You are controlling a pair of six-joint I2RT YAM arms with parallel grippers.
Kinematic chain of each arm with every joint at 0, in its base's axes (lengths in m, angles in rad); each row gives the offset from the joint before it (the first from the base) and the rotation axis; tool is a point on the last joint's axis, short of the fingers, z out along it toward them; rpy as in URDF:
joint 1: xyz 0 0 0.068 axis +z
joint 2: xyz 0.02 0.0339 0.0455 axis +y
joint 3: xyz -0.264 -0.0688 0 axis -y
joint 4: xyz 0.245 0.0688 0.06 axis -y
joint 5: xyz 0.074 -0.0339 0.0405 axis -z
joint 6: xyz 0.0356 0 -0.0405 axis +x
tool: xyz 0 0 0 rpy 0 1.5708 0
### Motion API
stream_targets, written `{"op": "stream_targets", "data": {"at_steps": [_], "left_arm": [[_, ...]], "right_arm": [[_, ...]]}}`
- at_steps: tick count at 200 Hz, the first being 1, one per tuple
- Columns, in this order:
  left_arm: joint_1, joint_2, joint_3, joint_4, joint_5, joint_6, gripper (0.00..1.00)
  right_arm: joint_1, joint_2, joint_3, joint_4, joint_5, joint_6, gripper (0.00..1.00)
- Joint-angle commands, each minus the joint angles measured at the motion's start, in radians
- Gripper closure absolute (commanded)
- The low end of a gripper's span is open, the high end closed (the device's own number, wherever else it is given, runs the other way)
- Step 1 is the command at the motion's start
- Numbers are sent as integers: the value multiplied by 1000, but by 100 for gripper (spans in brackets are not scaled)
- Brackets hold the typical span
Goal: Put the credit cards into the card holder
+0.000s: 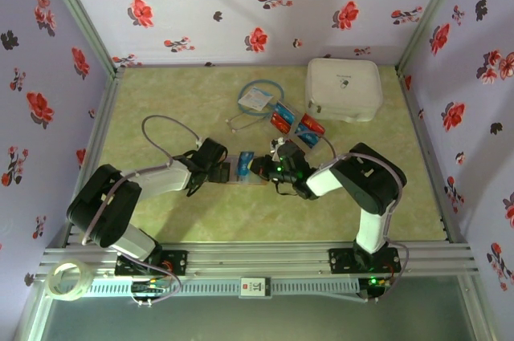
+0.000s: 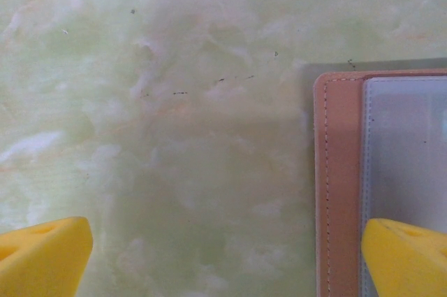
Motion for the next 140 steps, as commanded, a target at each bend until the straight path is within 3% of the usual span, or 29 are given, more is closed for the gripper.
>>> {"op": "stream_targets", "data": {"at_steps": [1,140], "left_arm": [[-7,0,-20,-27,-27,-8,0],[-7,-4,-13,-31,-29,-1,0]], "right_arm": [[8,19,-25,28,-6,15,100],[14,49,-72,63,-28,37,100]]}}
